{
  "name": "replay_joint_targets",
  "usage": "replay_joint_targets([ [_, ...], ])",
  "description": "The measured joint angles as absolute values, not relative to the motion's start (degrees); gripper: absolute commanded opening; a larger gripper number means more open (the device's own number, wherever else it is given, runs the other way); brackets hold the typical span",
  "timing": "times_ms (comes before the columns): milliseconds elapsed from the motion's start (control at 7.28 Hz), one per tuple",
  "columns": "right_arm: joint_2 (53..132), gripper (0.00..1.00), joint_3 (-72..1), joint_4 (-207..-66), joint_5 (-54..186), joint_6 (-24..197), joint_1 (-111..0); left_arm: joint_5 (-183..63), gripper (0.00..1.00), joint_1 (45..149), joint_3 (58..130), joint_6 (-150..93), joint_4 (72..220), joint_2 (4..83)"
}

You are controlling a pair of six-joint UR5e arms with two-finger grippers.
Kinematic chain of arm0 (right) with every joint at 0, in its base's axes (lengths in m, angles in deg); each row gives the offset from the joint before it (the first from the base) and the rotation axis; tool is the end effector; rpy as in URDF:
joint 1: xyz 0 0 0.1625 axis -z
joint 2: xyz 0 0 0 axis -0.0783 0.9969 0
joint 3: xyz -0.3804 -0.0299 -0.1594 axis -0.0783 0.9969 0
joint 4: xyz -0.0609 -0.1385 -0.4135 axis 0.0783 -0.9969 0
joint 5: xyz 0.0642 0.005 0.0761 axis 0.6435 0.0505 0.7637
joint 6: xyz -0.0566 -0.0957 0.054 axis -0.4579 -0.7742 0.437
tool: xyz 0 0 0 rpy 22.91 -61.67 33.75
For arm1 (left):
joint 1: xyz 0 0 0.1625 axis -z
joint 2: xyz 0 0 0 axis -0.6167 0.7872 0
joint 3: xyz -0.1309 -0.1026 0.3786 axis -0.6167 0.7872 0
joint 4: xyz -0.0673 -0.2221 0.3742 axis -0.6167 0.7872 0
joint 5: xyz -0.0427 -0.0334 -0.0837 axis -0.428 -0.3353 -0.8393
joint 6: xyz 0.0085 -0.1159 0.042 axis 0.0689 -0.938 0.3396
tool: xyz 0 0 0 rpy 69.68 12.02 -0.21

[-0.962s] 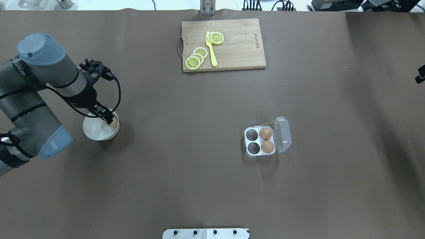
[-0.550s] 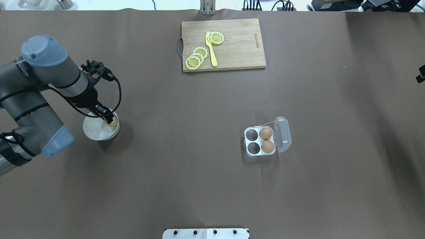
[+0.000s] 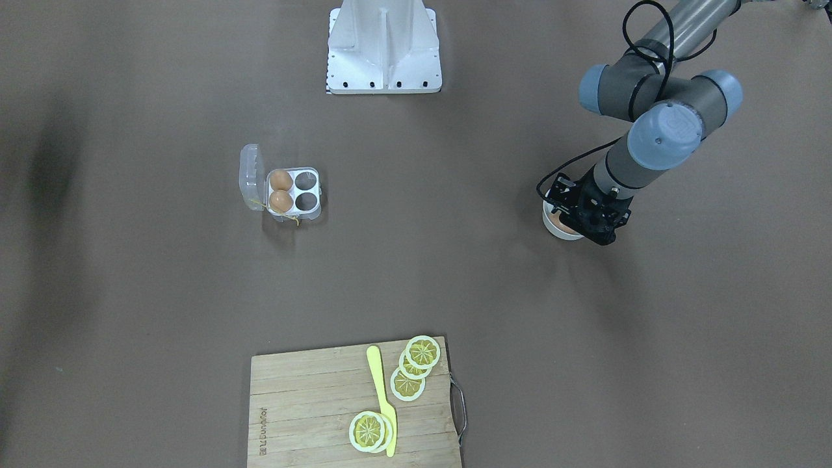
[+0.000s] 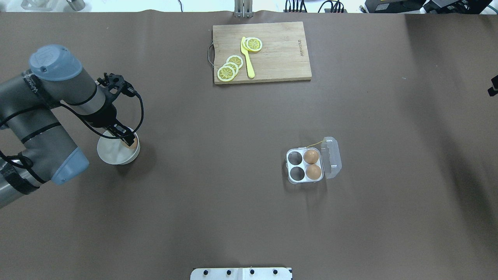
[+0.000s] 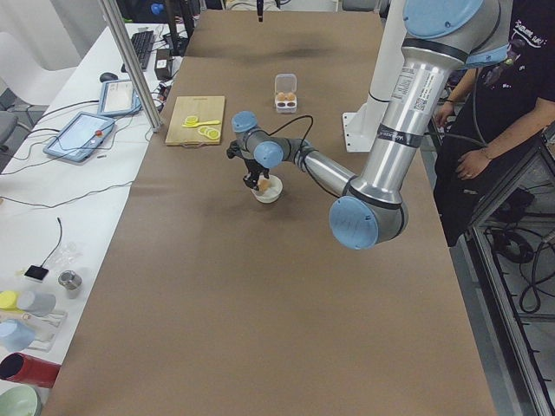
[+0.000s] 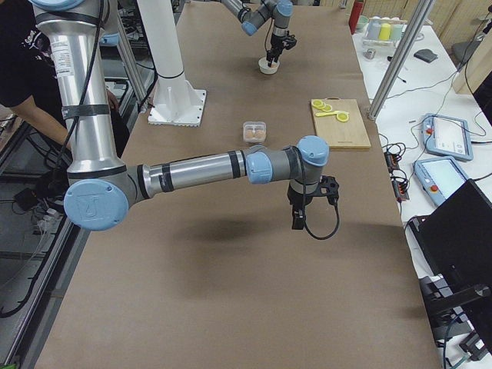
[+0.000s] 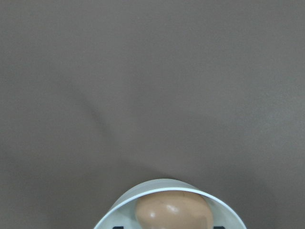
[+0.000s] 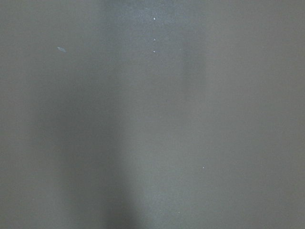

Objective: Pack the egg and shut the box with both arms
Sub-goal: 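Lower the left gripper into the bowl and grasp the brown egg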

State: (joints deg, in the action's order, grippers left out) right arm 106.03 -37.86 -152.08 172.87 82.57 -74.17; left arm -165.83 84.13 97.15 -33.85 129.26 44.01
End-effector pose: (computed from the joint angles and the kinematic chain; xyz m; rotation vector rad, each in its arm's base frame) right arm -0.0601 -0.5716 0.5625 0.0108 -0.7187 -0.0374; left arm 0.4182 -0.5184 0.4055 0.1459 0.8431 0.5844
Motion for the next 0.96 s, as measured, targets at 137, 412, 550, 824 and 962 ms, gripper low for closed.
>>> replay_joint_targets([
  [137, 106.01, 1.0, -37.86, -152.08, 172.87, 82.55, -74.2, -165.83, 0.7, 83.9, 97.1, -33.91, 129.28, 44.01],
  [412, 105.94, 1.0, -37.86, -152.1, 172.87, 82.54, -74.24, -165.78, 0.6, 83.11, 97.07, -34.06, 129.29, 44.02],
  [550, 105.93, 1.0, -37.86, -152.12, 172.87, 82.54, -74.26, -165.77, 0.57, 82.82, 97.07, -34.12, 129.32, 44.02],
  [824, 105.91, 1.0, -37.86, -152.09, 172.87, 82.54, -74.32, -165.77, 0.57, 82.59, 97.06, -34.11, 129.37, 44.02],
  [962, 105.91, 1.0, -37.86, -152.08, 172.87, 82.54, -74.33, -165.75, 0.57, 82.54, 97.04, -34.09, 129.38, 44.02],
])
